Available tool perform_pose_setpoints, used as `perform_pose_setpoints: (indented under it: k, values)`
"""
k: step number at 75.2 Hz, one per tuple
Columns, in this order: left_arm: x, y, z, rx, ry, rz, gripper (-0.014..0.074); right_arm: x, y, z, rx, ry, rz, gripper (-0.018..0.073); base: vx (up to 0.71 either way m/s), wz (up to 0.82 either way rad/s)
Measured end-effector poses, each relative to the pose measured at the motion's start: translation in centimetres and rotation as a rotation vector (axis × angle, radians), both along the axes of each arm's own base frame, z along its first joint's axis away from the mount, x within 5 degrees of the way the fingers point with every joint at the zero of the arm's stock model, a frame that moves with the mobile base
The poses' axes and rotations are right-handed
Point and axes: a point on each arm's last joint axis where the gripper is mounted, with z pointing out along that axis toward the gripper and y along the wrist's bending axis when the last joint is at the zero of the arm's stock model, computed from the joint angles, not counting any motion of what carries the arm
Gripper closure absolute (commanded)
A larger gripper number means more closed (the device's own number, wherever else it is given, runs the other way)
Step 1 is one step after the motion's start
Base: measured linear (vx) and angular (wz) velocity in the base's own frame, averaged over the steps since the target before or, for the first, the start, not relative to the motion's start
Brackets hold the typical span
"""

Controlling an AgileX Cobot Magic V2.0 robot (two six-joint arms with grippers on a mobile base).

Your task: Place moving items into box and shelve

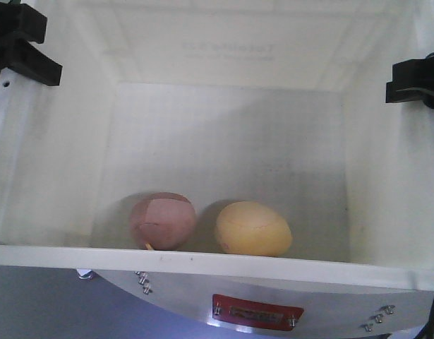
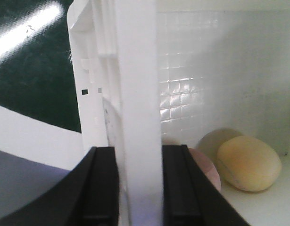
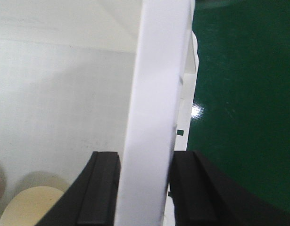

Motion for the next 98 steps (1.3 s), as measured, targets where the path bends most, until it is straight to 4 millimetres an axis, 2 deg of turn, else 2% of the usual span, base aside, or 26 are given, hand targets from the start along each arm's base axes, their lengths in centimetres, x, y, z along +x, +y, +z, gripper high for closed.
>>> perform_pose_setpoints:
  k: [42, 98]
  values:
    - [-0.01, -0.02, 0.00, -0.002, 0.001, -0.001, 0.0599, -0.01, -0.01, -0.01, -0.001, 0.001, 0.000, 0.0565, -0.15, 0.30]
    - [0.00, -0.01, 0.00, -0.002, 0.000, -0.001, 0.0599, 0.00, -0.01, 0.00, -0.001, 0.000, 0.000, 0.0565, -0.16, 0.62]
